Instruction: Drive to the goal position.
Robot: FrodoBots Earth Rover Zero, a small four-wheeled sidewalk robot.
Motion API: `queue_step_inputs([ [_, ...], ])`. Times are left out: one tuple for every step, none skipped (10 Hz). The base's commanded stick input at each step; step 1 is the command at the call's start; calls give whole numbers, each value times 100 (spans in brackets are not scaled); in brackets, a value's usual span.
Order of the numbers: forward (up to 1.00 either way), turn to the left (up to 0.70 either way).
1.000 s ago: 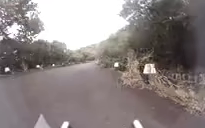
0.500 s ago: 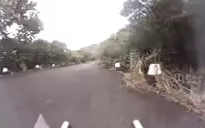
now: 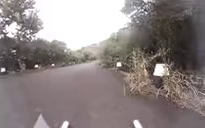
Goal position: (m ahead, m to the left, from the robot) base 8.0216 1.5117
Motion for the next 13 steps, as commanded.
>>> queue_step_inputs([
  [50,-50],
  [50,-50],
  [50,-50],
  [50,0],
  [50,0],
  [50,0],
  [50,0],
  [50,0],
  [50,0],
  [50,0],
  [50,0],
  [50,0],
  [50,0],
])
